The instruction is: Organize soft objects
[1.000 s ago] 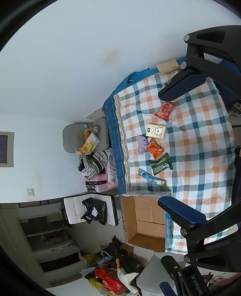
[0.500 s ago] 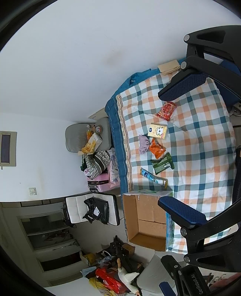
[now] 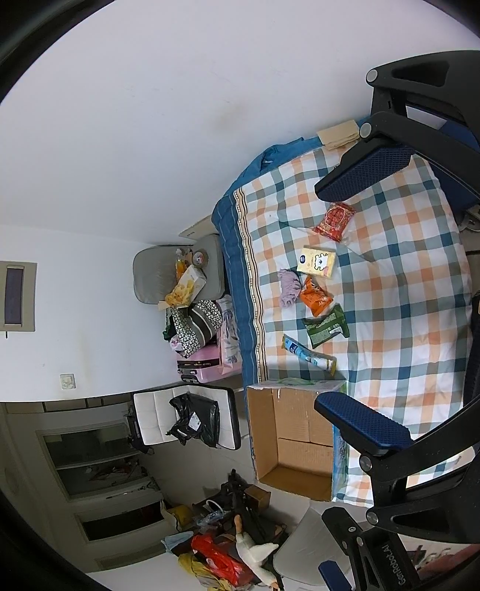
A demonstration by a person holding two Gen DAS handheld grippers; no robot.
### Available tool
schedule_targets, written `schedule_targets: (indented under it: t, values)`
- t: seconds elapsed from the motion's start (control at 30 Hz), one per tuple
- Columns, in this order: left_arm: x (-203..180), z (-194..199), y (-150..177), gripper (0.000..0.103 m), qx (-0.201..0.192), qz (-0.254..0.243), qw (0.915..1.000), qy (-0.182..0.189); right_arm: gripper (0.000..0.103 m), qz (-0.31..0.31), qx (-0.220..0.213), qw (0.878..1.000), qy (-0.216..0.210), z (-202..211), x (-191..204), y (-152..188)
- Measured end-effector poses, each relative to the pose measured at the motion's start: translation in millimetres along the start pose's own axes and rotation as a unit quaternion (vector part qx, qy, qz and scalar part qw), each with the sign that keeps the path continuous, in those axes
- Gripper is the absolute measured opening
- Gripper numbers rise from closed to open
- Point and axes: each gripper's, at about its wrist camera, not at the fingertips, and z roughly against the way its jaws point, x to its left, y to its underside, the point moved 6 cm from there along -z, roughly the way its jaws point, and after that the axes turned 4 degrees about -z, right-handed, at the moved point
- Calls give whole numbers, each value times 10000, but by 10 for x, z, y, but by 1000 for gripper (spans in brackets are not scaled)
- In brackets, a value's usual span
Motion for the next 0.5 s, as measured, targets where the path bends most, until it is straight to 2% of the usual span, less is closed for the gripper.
schedule_targets:
  t: [0.5]
  values:
    - [-1,1,6,103,-19,-4,10000,9,103,4,-36,10000,2,-9,-29,-48]
